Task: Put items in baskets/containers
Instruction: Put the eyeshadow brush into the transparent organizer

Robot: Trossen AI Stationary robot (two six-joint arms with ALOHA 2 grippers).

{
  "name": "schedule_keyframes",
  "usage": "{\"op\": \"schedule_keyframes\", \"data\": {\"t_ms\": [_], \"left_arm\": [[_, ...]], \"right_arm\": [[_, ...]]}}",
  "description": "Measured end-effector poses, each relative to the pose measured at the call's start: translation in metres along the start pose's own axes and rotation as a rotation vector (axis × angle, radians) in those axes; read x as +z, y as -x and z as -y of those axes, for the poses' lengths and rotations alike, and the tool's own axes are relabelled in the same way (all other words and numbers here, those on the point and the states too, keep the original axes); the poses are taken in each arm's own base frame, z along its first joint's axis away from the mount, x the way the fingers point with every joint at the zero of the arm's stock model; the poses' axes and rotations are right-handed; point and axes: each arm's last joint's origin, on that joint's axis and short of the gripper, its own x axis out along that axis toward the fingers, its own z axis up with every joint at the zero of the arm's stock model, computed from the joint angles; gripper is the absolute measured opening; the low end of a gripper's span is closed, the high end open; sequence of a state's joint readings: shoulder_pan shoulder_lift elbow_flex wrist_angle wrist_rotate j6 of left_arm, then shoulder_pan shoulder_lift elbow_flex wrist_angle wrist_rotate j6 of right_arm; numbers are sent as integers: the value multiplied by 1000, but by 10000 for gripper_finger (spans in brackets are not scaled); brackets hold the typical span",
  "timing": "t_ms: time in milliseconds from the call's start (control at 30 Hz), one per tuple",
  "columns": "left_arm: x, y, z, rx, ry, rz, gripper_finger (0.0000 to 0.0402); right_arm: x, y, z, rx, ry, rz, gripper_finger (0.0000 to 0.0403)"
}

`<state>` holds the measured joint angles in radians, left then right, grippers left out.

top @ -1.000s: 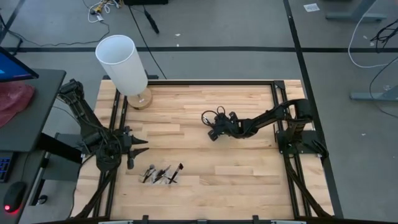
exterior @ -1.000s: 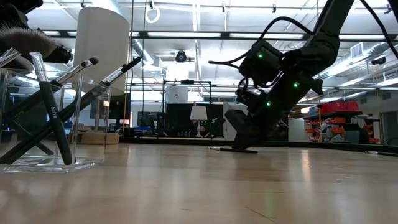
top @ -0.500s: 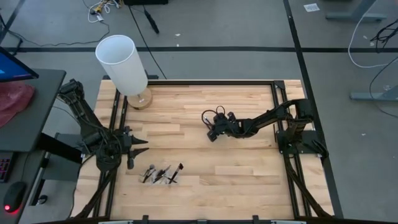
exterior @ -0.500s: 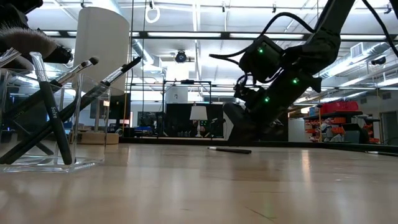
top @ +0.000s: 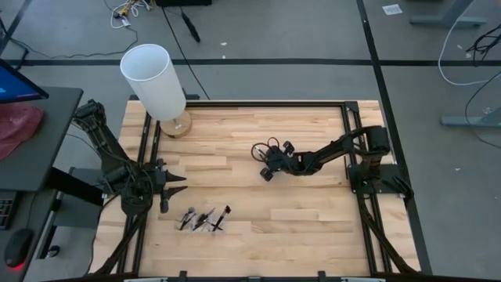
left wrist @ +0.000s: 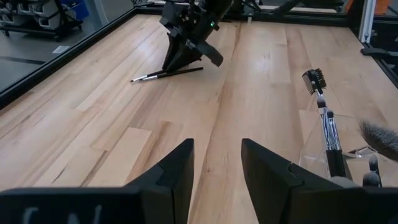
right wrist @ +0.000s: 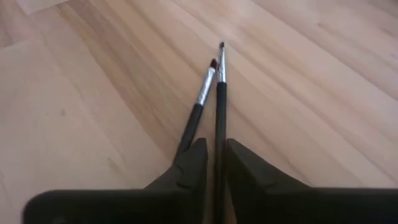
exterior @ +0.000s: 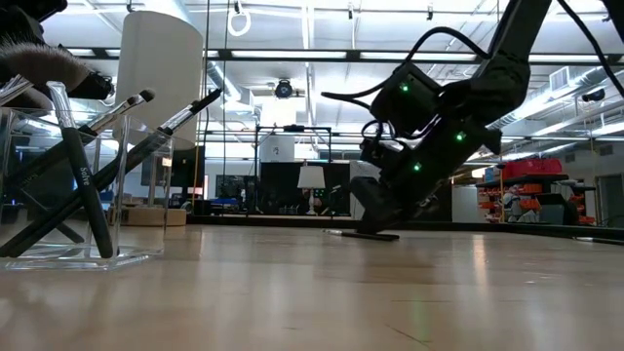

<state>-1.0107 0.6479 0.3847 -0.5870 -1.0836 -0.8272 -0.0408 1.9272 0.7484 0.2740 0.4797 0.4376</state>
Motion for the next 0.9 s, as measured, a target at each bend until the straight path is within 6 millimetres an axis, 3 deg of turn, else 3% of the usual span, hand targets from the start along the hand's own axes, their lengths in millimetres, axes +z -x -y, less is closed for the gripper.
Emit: {"op": "schedule_keyframes", "data": {"t_ms": [200,467,700,900], "left_arm": [[0,0,0,0,0,0,138],[0,0,0,0,0,0,138],[0,0,0,-1,2,1,138],[1,0,1,-5,13,5,138]], "right_arm": [[-7,-2,-6,-18,27,7,11],[-6,-2,-9,-49,-18,83,5],[10,2,-14,-10,-49,233,1],[32,18,-16,19,-95,354,0]]}}
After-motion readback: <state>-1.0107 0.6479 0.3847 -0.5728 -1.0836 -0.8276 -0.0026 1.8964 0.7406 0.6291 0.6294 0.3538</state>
